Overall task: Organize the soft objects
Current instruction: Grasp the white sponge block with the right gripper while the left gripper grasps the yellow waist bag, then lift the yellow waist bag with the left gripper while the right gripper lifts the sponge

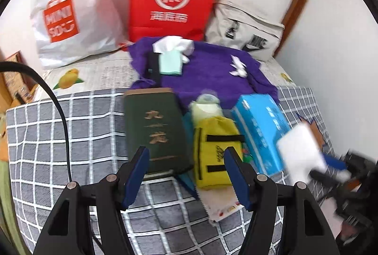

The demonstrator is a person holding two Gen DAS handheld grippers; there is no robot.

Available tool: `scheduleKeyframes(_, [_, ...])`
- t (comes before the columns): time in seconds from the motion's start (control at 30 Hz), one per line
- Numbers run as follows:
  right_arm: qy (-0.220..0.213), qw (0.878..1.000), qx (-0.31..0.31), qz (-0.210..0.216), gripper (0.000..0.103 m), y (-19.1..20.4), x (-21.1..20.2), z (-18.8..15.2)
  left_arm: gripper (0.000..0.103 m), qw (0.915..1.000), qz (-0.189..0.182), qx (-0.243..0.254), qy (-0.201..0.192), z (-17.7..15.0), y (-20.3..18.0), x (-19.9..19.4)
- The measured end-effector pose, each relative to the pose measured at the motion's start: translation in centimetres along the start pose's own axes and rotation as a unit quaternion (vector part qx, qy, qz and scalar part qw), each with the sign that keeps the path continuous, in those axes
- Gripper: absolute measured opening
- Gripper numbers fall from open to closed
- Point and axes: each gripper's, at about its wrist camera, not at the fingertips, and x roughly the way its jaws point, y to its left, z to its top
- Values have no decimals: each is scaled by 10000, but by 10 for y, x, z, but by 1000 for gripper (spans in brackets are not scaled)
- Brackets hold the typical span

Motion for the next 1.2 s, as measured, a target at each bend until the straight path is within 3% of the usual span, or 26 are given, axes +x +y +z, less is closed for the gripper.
scheduleKeyframes(0.27, [-461, 9978, 384, -292, 33, -49, -33, -2, 64, 9952, -109, 963, 156, -27, -51, 27])
scheduleKeyframes(0.57, [-516, 9934, 788, -652, 33, -101, -37, -15, 64, 9746, 594, 2122, 388, -39, -103, 60])
scheduleKeyframes(0.77, [-414, 9927, 957, -605, 34, -115, -27, -27, 64, 9529, 1256, 2704, 561, -44, -117, 79])
scheduleKeyframes(0.87, [-388, 9929, 973, -561, 34, -118, -24, -31, 64, 9343, 1725, 3055, 633, -48, -125, 91])
scheduleKeyframes(0.9, [-385, 9928, 987, -557, 34, -119, -23, -32, 59, 9281, 1879, 3146, 657, -50, -126, 95])
scheduleKeyframes(0.93, [-387, 9927, 1001, -556, 34, -120, -22, -33, 44, 9264, 1948, 3155, 660, -50, -126, 97])
scheduleKeyframes(0.97, [-386, 9926, 1009, -549, 34, -122, -22, -34, 35, 9312, 1856, 3061, 691, -49, -124, 97])
scheduleKeyframes(1.03, [-387, 9921, 1060, -546, 34, -126, -22, -37, 28, 9435, 1523, 2832, 799, -44, -120, 94])
scheduleKeyframes(1.2, [-387, 9909, 1177, -531, 34, -136, -21, -40, 18, 9644, 1037, 2348, 642, -30, -108, 73])
